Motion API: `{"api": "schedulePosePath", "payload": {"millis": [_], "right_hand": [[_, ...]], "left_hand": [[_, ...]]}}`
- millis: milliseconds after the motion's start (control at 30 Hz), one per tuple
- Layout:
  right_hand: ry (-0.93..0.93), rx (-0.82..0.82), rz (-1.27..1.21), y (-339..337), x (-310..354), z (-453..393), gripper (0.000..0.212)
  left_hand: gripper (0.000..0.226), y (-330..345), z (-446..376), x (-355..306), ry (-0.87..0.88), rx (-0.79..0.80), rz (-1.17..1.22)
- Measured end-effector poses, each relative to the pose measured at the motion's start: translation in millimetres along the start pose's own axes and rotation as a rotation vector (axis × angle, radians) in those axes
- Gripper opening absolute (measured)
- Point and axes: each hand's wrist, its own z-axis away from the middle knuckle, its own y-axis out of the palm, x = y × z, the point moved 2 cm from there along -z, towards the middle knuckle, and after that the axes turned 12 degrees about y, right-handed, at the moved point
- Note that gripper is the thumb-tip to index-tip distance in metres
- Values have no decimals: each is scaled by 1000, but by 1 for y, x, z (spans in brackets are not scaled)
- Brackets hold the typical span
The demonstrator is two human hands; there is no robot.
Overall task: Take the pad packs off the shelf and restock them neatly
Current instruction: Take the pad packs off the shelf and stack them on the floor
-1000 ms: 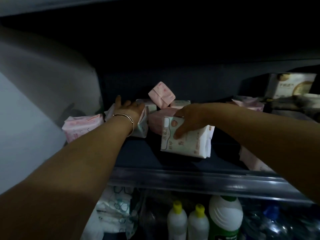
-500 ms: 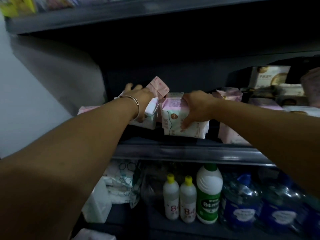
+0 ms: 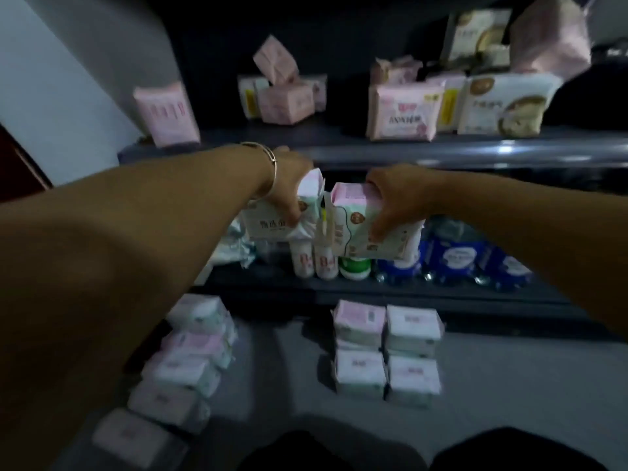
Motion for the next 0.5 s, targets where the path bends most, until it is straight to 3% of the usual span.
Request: {"api": "schedulePosePath", "payload": {"millis": [267, 500], "right_hand": [[32, 317, 177, 147, -42, 21, 73], [52, 396, 184, 238, -67, 5, 78]], "left_hand": [[92, 141, -21, -99, 163, 234, 202], [88, 231, -55, -141, 250, 391, 151]]}}
